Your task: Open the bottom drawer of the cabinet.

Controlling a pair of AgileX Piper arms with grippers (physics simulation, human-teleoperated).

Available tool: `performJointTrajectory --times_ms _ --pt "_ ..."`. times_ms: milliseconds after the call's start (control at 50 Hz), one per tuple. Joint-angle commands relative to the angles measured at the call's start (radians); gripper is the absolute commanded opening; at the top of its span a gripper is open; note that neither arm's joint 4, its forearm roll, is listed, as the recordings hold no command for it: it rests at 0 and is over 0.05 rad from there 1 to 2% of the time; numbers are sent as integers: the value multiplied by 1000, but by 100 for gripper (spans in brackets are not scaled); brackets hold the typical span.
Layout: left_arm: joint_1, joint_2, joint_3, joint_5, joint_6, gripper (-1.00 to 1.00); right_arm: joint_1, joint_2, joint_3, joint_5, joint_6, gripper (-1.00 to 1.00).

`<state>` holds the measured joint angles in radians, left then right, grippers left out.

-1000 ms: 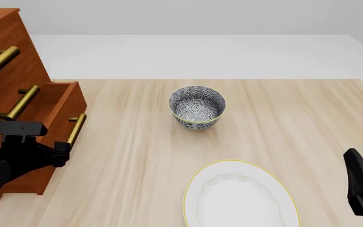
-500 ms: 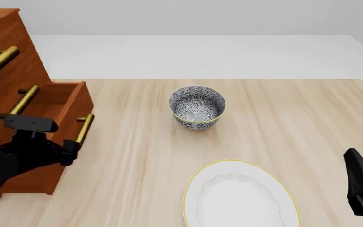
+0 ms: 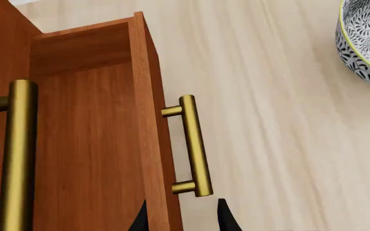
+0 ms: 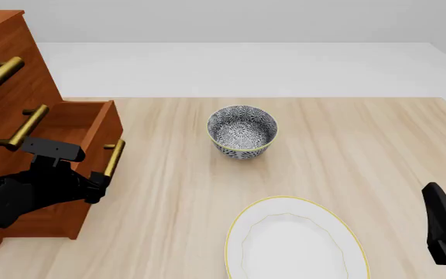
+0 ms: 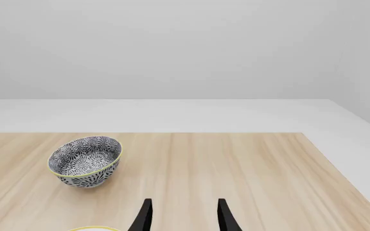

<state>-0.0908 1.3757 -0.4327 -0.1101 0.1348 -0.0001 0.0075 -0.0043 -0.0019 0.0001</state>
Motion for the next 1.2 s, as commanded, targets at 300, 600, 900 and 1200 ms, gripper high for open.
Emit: performJointTrajectory --times_ms 300,600,900,1200 --pt "-90 15 -29 25 -47 100 0 0 0 0 0 100" --pt "-130 17 -49 41 -54 100 0 0 0 0 0 100" --pt "-169 -2 -70 66 -72 100 0 0 0 0 0 100" --pt "-227 -13 -80 85 -92 100 0 0 0 0 0 100"
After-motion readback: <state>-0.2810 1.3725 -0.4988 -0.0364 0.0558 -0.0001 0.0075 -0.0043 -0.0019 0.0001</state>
